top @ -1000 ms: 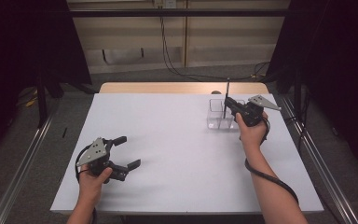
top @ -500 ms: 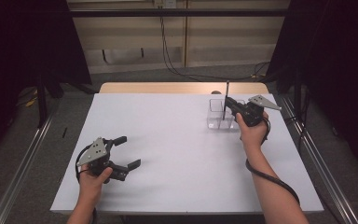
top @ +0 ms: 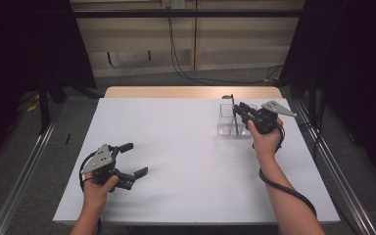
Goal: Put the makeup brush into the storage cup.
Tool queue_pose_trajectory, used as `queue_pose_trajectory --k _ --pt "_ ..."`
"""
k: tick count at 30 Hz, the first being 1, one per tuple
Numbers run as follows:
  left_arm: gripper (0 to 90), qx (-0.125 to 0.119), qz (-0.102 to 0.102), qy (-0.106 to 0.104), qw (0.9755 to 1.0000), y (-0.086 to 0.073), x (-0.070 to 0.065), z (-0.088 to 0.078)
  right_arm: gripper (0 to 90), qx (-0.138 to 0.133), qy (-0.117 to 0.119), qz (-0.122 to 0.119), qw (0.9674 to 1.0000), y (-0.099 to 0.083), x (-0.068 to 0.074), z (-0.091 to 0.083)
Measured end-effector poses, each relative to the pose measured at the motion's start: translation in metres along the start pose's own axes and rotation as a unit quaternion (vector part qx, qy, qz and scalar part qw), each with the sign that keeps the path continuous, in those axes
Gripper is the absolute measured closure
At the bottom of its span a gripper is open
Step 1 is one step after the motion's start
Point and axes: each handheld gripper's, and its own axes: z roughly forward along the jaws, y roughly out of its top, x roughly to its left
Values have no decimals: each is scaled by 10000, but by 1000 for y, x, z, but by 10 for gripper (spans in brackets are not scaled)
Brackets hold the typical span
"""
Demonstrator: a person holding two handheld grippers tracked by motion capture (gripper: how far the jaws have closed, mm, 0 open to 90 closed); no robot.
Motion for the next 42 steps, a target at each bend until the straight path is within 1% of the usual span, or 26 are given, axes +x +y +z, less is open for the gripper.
queue_pose_trajectory --k 7,11,13,20,25,29,34,42 --pt "0 -15 -8 -2 10000 0 0 0 599 38 63 7 10000 2 3 0" --pt "0 -16 -6 0 10000 0 0 0 564 85 107 -41 9999 2 5 1" --pt "0 -21 -11 -4 10000 0 0 0 543 103 102 -83 9999 2 5 1" --pt "0 -29 -1 0 10000 0 0 0 467 129 102 -102 9998 2 5 1" --pt "0 -28 -13 -1 10000 0 0 0 395 147 72 -86 9998 1 5 0" --pt "0 -25 -12 1 10000 0 -1 0 360 154 65 -124 9998 2 5 -1" --pt "0 -18 8 4 10000 1 0 0 324 214 123 -111 9996 1 5 -1" --pt "0 -13 19 -4 10000 0 0 0 275 189 109 -179 9996 1 6 0"
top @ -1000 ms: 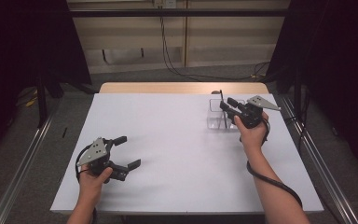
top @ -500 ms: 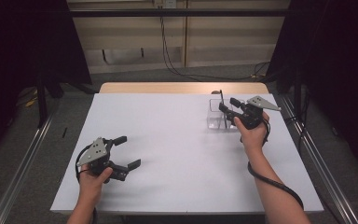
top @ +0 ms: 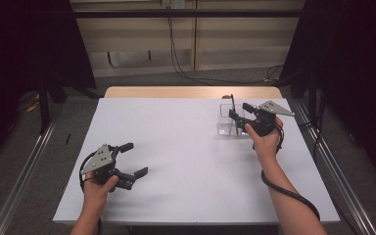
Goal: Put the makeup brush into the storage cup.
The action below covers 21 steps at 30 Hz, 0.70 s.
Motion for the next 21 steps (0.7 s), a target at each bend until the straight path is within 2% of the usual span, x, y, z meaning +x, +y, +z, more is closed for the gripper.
queue_pose_trajectory --k 14,21 --pt "0 11 11 4 10000 0 0 1 133 57 50 -90 9999 -2 2 0" --pt "0 -8 -23 7 10000 -1 1 0 87 123 50 -229 9997 -2 5 -2"
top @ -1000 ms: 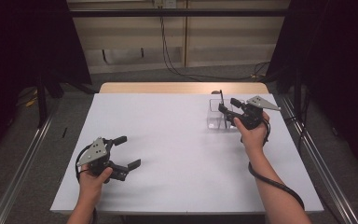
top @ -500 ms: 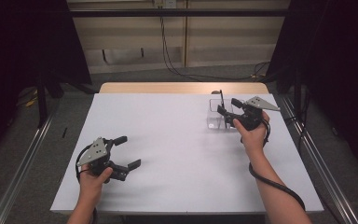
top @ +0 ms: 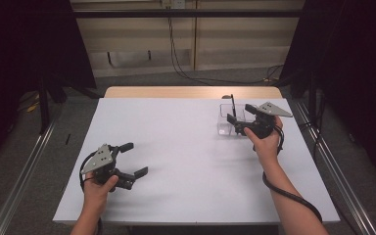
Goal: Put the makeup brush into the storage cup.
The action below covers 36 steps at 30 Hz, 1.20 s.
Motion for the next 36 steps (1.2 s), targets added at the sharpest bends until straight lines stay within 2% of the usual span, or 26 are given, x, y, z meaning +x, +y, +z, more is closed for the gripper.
queue_pose_trajectory --k 14,24,32,36 --pt "0 -26 -17 32 10000 1 -1 -1 39 16 85 -148 9999 2 4 -3" --pt "0 -39 5 79 10000 1 0 -5 11 74 210 -230 9995 1 9 -6" --pt "0 -23 6 54 10000 1 0 -3 0 154 346 -445 9983 0 13 -12" --pt "0 -29 18 58 10000 1 0 -3 1 147 395 -441 9981 -1 14 -15"
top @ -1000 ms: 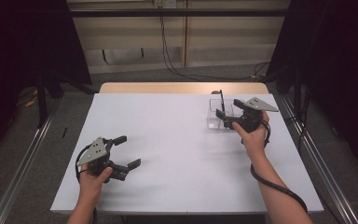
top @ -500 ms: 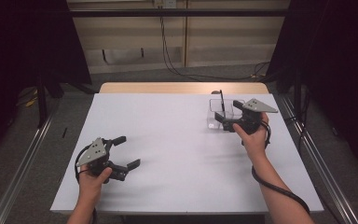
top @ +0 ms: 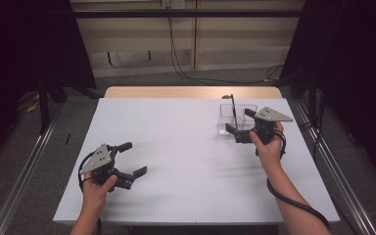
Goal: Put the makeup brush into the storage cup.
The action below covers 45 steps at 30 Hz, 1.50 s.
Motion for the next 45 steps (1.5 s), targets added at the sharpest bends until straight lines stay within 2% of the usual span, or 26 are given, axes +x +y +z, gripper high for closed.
queue_pose_trajectory --k 10,45 --pt "0 -12 0 14 10000 0 0 0 0 37 85 -46 9999 -2 4 -8" --pt "0 -31 5 41 10000 0 0 0 3 210 283 92 9993 -23 13 -44"
